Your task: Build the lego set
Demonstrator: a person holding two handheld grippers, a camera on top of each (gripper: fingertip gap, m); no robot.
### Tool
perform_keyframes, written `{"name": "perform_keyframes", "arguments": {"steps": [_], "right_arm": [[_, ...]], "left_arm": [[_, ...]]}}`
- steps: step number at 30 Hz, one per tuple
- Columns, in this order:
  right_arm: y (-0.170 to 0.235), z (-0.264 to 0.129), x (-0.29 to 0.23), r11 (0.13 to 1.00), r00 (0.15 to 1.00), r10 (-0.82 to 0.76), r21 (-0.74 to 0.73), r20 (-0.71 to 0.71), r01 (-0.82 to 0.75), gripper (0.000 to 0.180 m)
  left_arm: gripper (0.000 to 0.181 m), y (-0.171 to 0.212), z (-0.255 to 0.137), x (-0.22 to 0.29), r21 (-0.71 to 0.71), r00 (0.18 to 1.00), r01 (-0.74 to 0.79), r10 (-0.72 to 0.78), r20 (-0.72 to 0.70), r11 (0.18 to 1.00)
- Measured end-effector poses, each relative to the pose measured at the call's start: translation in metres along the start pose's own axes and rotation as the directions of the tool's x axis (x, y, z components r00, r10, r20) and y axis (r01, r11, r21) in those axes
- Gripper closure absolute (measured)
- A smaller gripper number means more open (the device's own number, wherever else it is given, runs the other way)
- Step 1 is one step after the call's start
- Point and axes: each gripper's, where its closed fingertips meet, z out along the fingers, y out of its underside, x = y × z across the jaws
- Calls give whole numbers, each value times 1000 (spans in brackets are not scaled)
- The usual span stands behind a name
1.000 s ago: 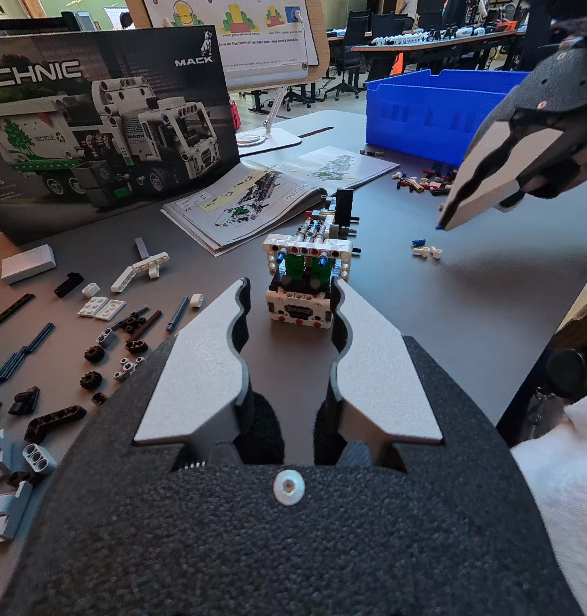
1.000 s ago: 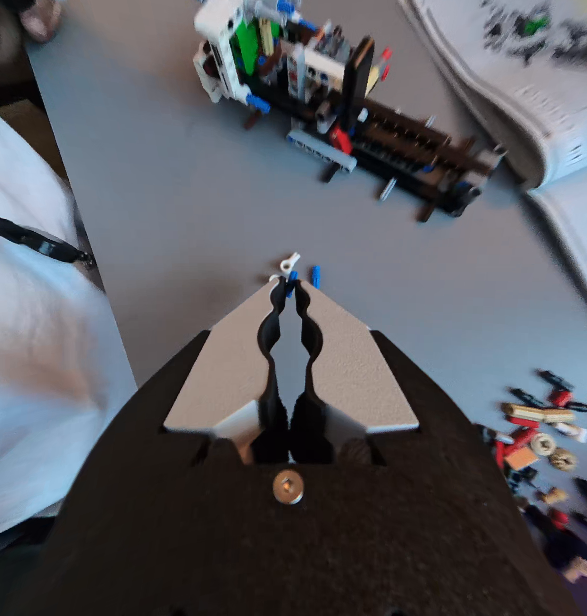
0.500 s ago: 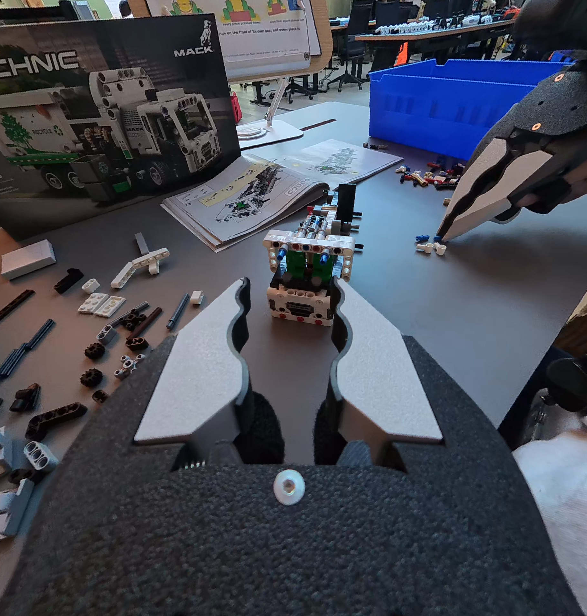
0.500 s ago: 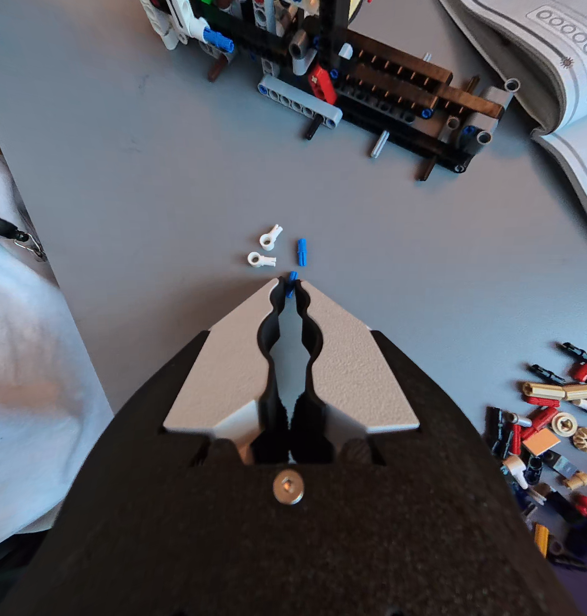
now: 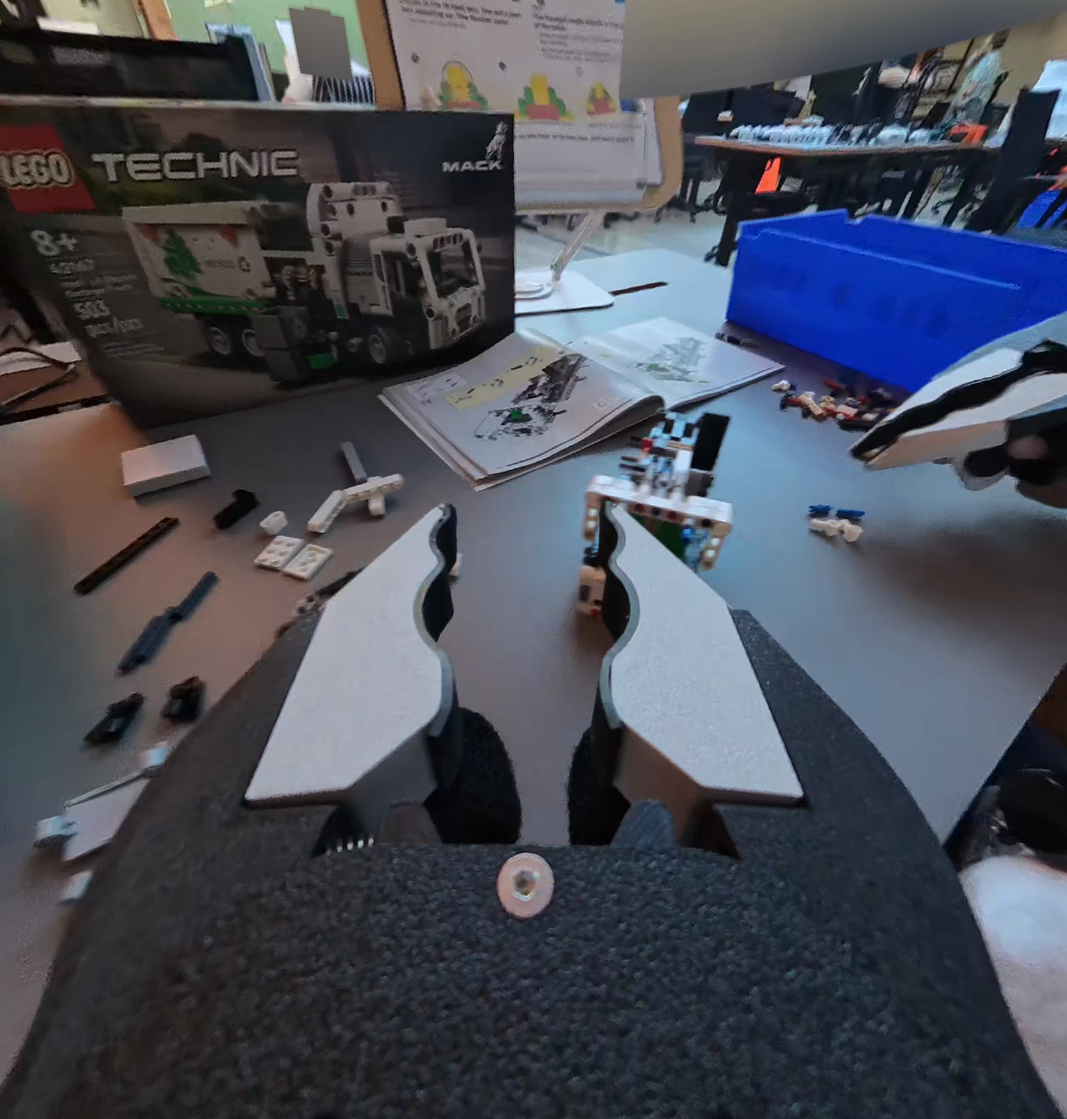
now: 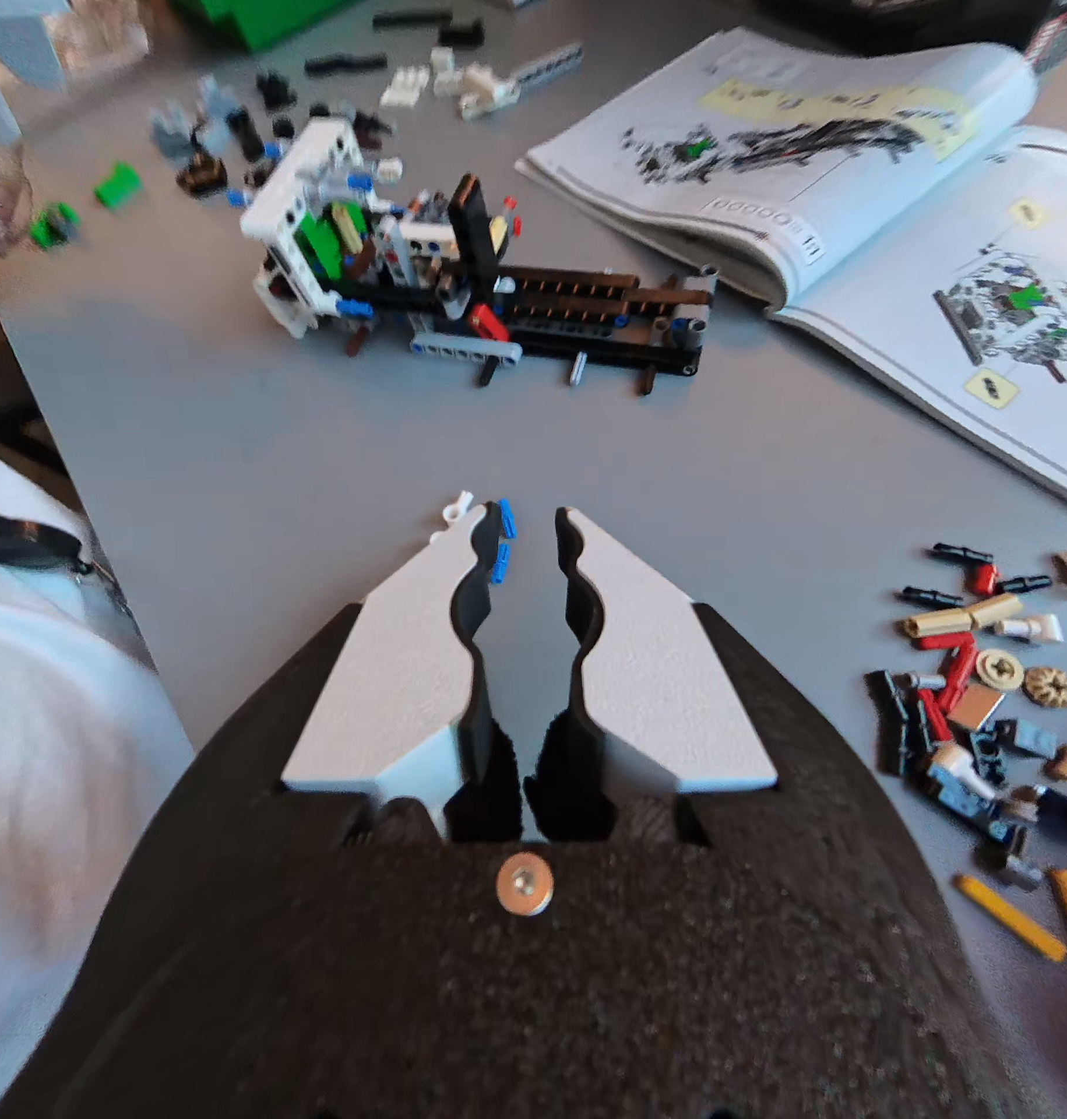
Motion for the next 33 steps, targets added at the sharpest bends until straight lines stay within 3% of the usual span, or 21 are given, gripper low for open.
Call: {"name": "perform_keyframes", "arguments": {"steps": [1, 8, 13, 18, 21, 33], "right_arm": [[-2, -3, -1, 999, 1000, 30, 32, -8, -29, 162], [-3, -12, -2, 989, 993, 87, 129, -82, -76, 164], [-5, -20, 13, 984, 979, 76, 173, -191, -43, 165], [-13, -32, 26, 969, 960, 74, 248, -272, -4, 167], [-17, -38, 36, 954, 944, 88, 299, -319, 12, 169], [-29, -48, 49, 920, 937, 121, 391, -329, 19, 169]], "left_arm": [[137, -1, -2, -12, -32, 1000, -3, 4, 20, 999], [133, 25, -12, -104, -421, 960, -131, 221, 174, 898], [131, 64, -17, -131, -605, 968, -54, 190, 163, 794], [131, 71, -12, -144, -655, 973, -16, 164, 165, 756], [132, 63, -4, -139, -632, 978, -17, 144, 151, 775], [138, 51, 15, -130, -607, 960, -107, 241, 143, 787]]}}
